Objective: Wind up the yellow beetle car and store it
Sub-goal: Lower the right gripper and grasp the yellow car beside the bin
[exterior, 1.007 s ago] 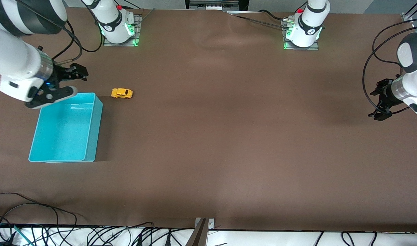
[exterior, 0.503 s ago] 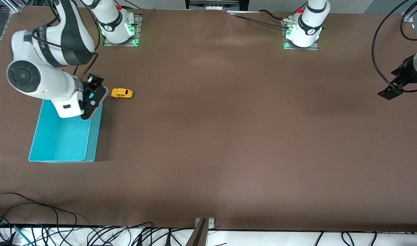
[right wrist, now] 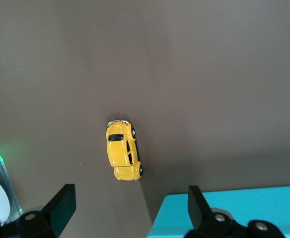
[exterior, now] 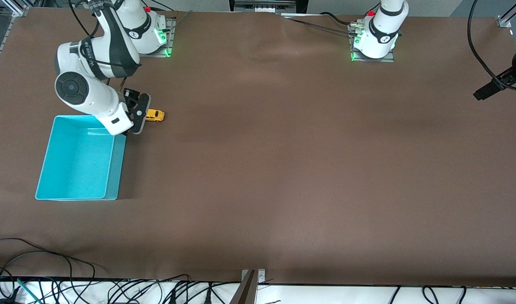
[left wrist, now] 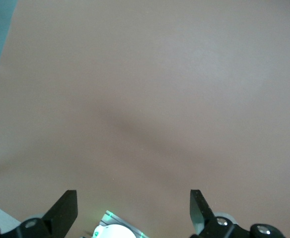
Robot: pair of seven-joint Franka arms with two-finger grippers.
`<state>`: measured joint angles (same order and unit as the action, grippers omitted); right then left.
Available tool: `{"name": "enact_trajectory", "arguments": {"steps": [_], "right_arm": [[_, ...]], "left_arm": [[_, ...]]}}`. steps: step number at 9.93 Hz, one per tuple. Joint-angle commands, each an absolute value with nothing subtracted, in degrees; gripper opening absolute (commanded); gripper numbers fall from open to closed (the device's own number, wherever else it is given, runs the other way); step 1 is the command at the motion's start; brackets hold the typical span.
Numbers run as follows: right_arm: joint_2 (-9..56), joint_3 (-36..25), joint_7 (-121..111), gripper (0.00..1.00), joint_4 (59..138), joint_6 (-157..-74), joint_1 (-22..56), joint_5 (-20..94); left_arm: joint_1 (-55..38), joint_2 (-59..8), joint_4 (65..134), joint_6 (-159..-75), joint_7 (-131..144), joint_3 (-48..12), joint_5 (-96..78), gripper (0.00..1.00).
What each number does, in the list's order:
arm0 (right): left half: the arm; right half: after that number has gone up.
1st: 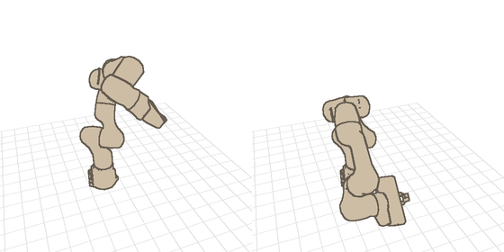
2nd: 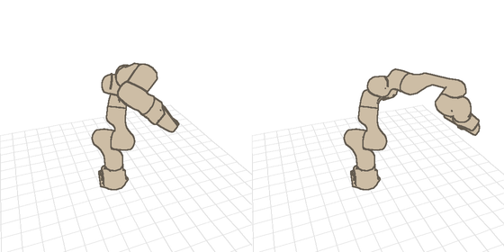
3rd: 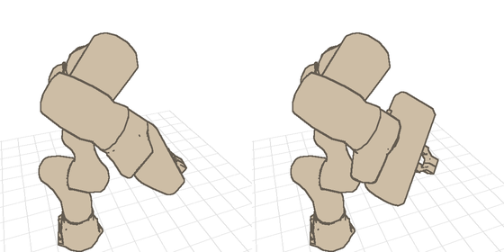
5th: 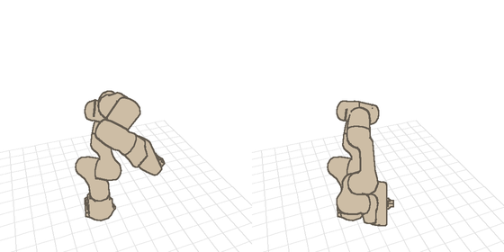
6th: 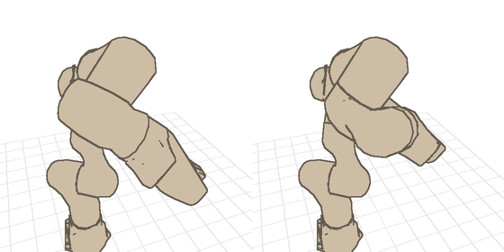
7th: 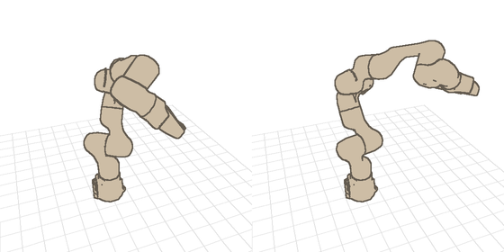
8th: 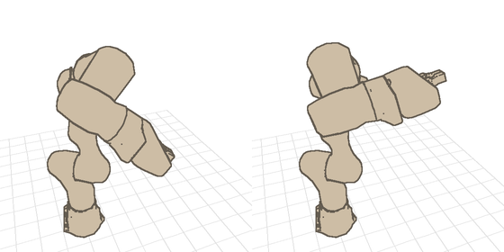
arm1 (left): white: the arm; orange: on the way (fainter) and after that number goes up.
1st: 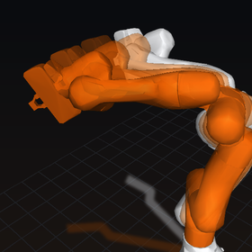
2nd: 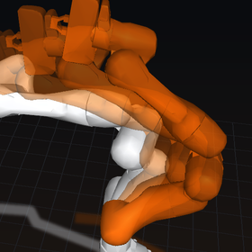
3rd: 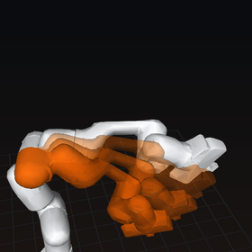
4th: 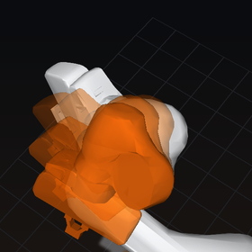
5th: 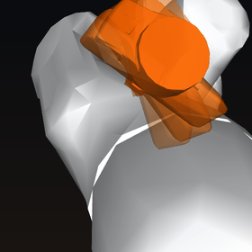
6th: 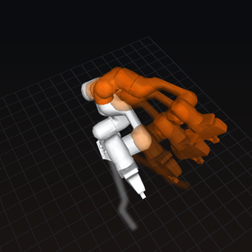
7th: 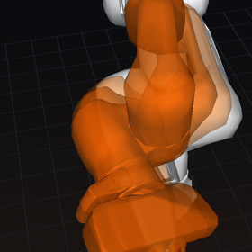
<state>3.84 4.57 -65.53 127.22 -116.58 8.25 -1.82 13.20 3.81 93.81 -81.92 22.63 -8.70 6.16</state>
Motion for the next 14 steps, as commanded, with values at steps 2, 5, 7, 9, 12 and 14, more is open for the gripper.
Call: {"name": "enact_trajectory", "arguments": {"steps": [2,5,7,9,12,14], "right_arm": [[1.14,4.83,-70.13,1.00,137.08,-126.00,8.09,-0.97],[1.49,4.83,-72.42,1.00,143.15,-135.76,8.17,-1.05],[1.50,4.92,-72.51,1.00,147.90,-142.17,8.17,-1.23],[2.54,5.45,-73.64,1.00,151.07,-148.94,8.17,-1.23],[4.91,5.45,-75.50,1.00,151.35,-153.09,8.17,-1.23],[7.02,5.36,-77.25,1.00,151.96,-156.69,8.09,-1.23]], "left_arm": [[13.88,2.81,87.37,-76.82,11.44,-8.53,1.43,1.00],[13.01,2.55,86.57,-76.82,10.47,-10.01,-0.42,1.00],[12.75,2.20,86.57,-76.90,10.28,-10.54,-3.15,1.00],[12.66,0.88,86.40,-77.43,10.20,-10.63,-4.13,1.00],[-0.41,1.85,86.75,-80.67,10.28,-5.30,1.47,1.00],[-0.62,1.67,87.10,-83.48,8.89,-3.79,2.02,1.00]]}}
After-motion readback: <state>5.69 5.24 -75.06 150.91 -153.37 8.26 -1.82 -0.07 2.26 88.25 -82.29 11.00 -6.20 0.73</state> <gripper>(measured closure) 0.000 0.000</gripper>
